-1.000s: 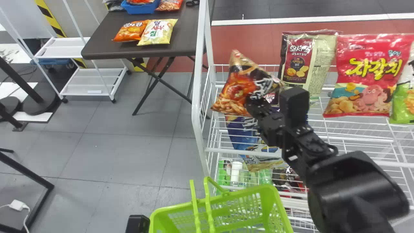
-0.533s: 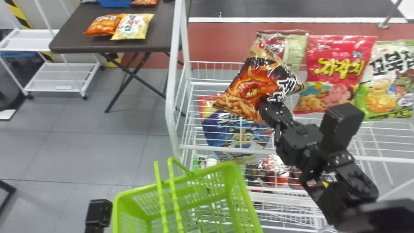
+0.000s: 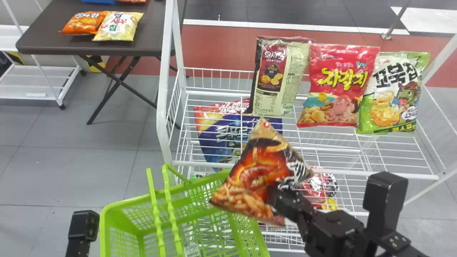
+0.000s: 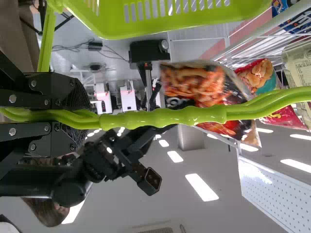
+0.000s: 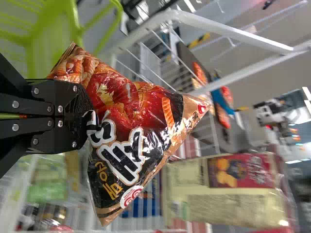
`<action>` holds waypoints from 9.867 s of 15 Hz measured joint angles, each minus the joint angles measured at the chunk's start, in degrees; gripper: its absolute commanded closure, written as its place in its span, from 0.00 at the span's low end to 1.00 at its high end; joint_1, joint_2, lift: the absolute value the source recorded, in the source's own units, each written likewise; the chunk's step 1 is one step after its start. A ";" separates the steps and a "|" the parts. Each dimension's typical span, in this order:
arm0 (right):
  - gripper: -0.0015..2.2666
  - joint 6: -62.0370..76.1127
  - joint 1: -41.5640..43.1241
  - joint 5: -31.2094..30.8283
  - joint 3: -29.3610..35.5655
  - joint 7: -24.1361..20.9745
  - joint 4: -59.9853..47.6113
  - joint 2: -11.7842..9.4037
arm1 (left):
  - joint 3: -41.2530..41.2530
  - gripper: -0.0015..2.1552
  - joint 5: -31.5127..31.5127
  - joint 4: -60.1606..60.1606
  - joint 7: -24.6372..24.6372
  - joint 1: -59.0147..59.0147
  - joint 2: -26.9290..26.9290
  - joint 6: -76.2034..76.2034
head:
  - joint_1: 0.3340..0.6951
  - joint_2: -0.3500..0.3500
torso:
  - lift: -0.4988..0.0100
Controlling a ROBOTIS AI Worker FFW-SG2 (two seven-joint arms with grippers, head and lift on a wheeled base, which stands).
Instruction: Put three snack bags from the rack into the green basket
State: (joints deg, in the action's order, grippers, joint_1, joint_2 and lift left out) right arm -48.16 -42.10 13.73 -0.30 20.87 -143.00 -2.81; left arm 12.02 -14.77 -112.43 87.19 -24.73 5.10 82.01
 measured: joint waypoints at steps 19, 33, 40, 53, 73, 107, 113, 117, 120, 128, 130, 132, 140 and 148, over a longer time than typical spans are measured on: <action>0.04 8.49 18.50 -0.60 10.80 -3.59 16.44 1.23 | -0.19 1.00 -0.08 1.64 0.62 -1.01 0.01 -0.27 | 1.00 0.14 | 0.98; 0.99 31.74 43.58 -10.38 10.61 -5.28 52.99 0.78 | -0.68 1.00 -0.08 3.09 0.90 -1.72 0.00 -1.21 | 1.00 0.10 | 0.98; 0.99 34.76 37.01 -8.40 11.41 -4.97 44.50 0.88 | -0.81 1.00 0.00 3.35 0.88 -1.64 -0.08 -1.37 | 1.00 0.07 | 0.98; 0.99 -1.47 6.04 13.62 11.53 -0.71 1.19 1.93 | -0.98 1.00 -0.08 3.12 0.69 -1.27 -0.09 -1.37 | 1.00 0.23 | 0.98; 0.02 -19.99 10.45 21.30 14.03 4.08 2.14 -0.53 | -1.12 1.00 -0.44 2.82 0.71 -0.84 0.00 -1.19 | 1.00 0.44 | 0.98; 1.00 3.32 41.94 -13.33 20.88 -4.78 33.28 0.67 | -0.15 1.00 -0.35 3.53 1.05 -1.98 0.00 -1.37 | 1.00 0.00 | 0.98; 1.00 -15.29 22.53 8.85 21.46 -0.31 1.73 2.43 | -0.21 1.00 -0.35 3.52 0.71 -1.77 -0.17 -1.37 | 1.00 0.06 | 0.98; 1.00 -38.90 19.53 22.29 22.25 3.86 -5.96 2.81 | -0.49 1.00 -0.35 3.48 0.43 -1.53 -0.18 -1.37 | 1.00 0.30 | 0.98; 1.00 -41.31 18.77 24.52 17.74 5.11 -6.33 2.81 | -0.81 1.00 -0.35 3.22 0.47 -1.46 -0.18 -1.34 | 1.00 0.46 | 0.98; 1.00 -34.92 15.43 10.24 -1.49 5.33 4.59 2.10 | -2.16 1.00 -2.19 3.03 1.19 -0.93 0.01 -1.05 | 1.00 0.74 | 0.98; 1.00 -27.51 15.46 6.60 -5.01 4.87 8.51 1.45 | -2.83 1.00 -3.17 2.95 2.02 -0.85 0.07 -0.64 | 1.00 0.75 | 0.98; 1.00 -20.73 16.43 4.04 -7.94 4.76 12.91 1.24 | -3.17 1.00 -4.43 2.84 2.82 -0.87 0.18 0.22 | 1.00 0.77 | 0.98; 0.01 -27.40 18.39 2.42 -10.91 8.71 13.30 -0.70 | -2.84 1.00 -5.36 2.67 2.82 -1.19 0.43 0.58 | 1.00 0.87 | 0.98; 0.02 -16.87 15.35 10.12 11.15 7.86 6.88 1.07 | -1.91 1.00 -5.30 3.22 2.81 -1.22 0.70 0.56 | 1.00 0.37 | 0.98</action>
State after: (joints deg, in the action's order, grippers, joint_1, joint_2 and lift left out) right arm -65.02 -26.75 23.85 10.85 28.74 -136.12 -1.74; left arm 10.11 -20.07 -109.20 90.00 -25.95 5.80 82.58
